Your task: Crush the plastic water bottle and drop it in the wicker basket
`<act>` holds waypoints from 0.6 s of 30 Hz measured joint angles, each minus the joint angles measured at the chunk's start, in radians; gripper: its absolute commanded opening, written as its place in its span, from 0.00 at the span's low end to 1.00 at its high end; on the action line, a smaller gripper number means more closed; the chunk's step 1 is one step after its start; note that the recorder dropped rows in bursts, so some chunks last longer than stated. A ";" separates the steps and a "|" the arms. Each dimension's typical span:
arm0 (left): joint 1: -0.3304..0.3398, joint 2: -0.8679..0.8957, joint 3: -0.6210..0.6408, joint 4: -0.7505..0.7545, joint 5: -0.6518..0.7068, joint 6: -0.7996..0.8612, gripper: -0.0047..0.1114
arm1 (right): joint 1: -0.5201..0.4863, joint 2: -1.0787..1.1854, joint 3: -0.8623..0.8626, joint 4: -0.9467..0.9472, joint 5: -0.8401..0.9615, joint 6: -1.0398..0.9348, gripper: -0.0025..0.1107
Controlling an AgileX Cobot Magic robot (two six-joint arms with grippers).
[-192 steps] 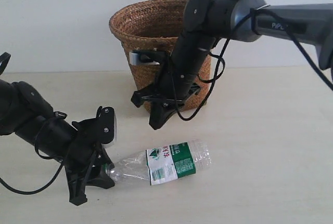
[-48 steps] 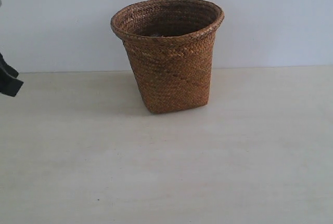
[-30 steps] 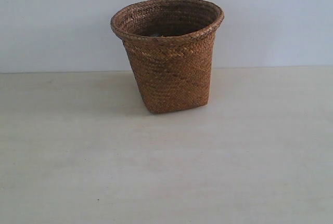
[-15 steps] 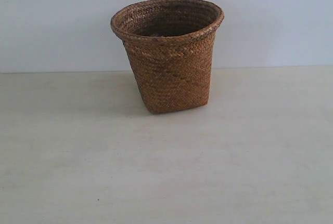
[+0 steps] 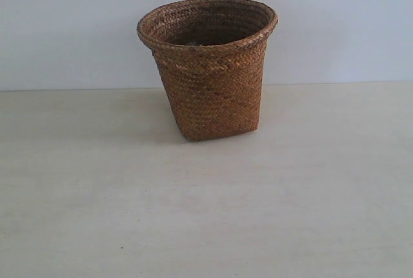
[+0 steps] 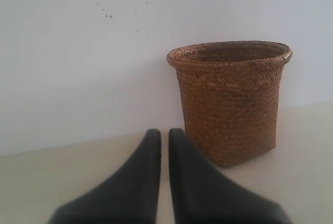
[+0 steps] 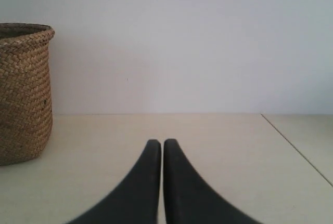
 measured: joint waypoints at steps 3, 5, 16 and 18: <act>0.000 0.000 0.000 0.000 0.000 0.000 0.08 | 0.000 0.000 0.000 0.000 0.000 0.002 0.02; 0.000 0.000 0.000 0.000 0.000 0.000 0.08 | 0.000 0.000 0.000 0.000 0.000 0.002 0.02; 0.000 0.000 0.000 0.000 0.000 0.007 0.08 | 0.000 0.000 0.000 0.000 -0.002 0.002 0.02; 0.000 0.000 0.002 0.000 0.008 0.015 0.08 | 0.000 0.000 0.000 0.000 -0.002 0.002 0.02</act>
